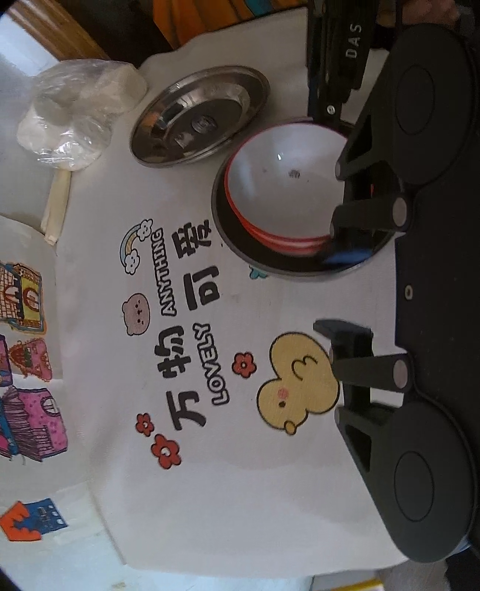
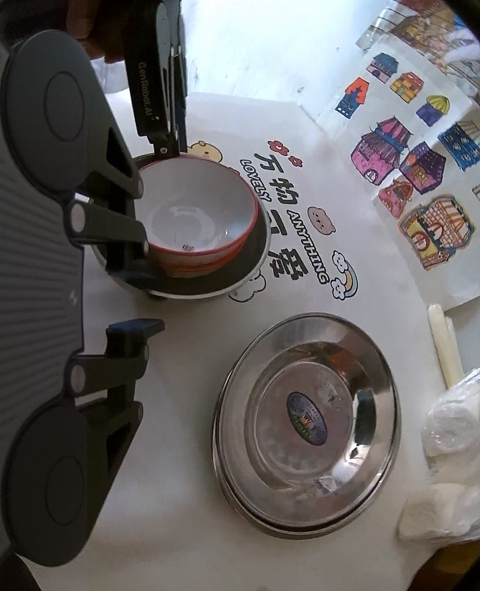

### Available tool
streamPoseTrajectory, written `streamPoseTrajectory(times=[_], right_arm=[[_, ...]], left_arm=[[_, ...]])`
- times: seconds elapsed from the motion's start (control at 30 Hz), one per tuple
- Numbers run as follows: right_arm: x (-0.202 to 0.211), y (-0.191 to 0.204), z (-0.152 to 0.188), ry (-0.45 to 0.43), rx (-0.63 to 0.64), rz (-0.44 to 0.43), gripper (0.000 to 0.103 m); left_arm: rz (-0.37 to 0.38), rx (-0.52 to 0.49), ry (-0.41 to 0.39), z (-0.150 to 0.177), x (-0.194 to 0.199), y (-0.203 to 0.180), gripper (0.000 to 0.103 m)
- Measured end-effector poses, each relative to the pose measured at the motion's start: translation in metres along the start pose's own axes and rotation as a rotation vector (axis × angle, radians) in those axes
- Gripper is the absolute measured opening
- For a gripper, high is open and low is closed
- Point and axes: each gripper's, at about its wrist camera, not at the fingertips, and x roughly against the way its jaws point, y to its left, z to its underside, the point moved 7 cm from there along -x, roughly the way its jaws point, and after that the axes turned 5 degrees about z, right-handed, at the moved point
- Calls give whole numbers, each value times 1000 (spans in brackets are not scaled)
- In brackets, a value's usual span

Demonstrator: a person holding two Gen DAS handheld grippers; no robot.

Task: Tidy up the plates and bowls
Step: 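Grasp the rim of the steel bowl stack with both grippers, then carry the steel bowl stack with both grippers onto the steel plates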

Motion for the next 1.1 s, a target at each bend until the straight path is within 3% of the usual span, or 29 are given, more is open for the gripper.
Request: streamPoseTrajectory(times=[0.2, 0.33, 0.73, 1.1], right_arm=[[-4, -4, 0, 40, -29, -35, 25], [-8, -6, -3, 86, -60, -89, 15], [2, -11, -6, 135, 3, -101, 15], [36, -28, -16, 106, -6, -122, 15]], left_arm=[[31, 76, 7, 0, -5, 3, 22], [73, 147, 18, 0, -9, 3, 7], [56, 200, 3, 8, 0, -13, 7], [71, 185, -32, -16, 10, -52, 7]])
